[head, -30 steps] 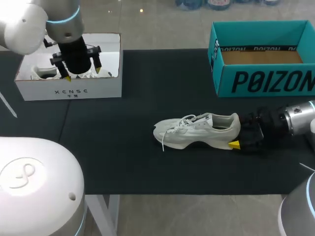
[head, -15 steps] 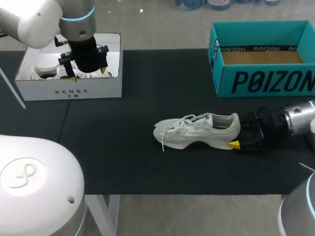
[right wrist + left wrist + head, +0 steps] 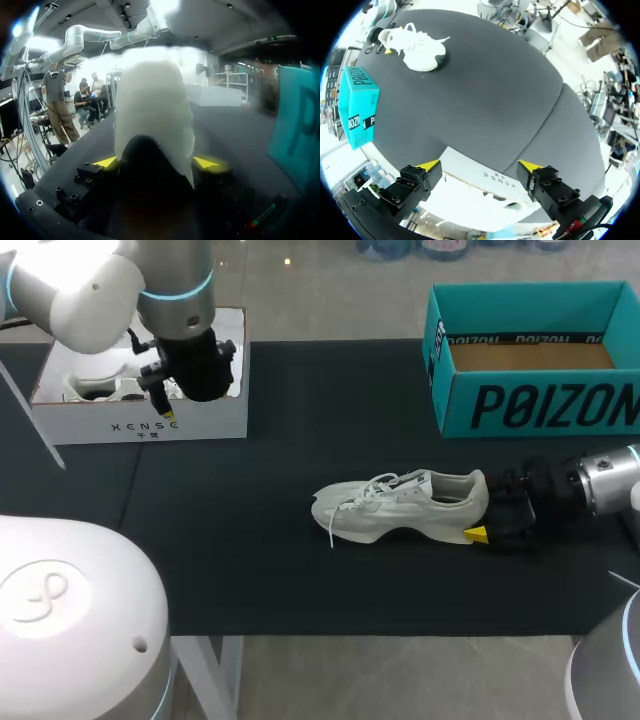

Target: Take the shoe out of the shoebox, open the shoe tongue, remove and reinsert the insole, then place the shoe into the shoebox

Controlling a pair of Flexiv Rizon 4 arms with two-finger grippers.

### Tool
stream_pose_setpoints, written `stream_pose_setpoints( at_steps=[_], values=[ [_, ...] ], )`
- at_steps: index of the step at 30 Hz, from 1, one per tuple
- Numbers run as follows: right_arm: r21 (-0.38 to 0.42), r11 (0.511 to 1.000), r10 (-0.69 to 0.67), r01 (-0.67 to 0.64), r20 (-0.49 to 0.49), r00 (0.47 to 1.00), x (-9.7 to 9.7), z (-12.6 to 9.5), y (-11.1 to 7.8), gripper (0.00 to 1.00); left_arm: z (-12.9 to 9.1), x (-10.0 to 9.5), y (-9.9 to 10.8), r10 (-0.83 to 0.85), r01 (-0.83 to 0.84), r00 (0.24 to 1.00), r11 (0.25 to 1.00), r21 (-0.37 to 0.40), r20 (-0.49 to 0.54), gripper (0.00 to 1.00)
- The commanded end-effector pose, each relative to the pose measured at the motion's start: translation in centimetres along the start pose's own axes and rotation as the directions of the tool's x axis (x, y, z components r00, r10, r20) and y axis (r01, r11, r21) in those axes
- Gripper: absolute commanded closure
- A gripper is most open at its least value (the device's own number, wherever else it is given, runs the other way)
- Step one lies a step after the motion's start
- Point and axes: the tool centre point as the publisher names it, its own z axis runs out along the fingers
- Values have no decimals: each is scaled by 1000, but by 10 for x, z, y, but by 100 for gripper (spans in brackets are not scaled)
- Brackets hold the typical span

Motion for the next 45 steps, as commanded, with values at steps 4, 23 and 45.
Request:
stream_pose_setpoints(
  at_steps=[4,23,45],
  values=[
    [1,1000,1,-1,1,1000,-2,6,-5,100,-25,-17,-64,-259,261,965,965,-35,49,0],
    [1,1000,1,-1,1,1000,-2,6,-5,100,-16,-84,-162,-569,565,822,814,136,-9,0],
    [1,1000,1,-1,1,1000,-2,6,-5,100,-16,-84,-162,-569,565,822,814,136,-9,0]
  ],
)
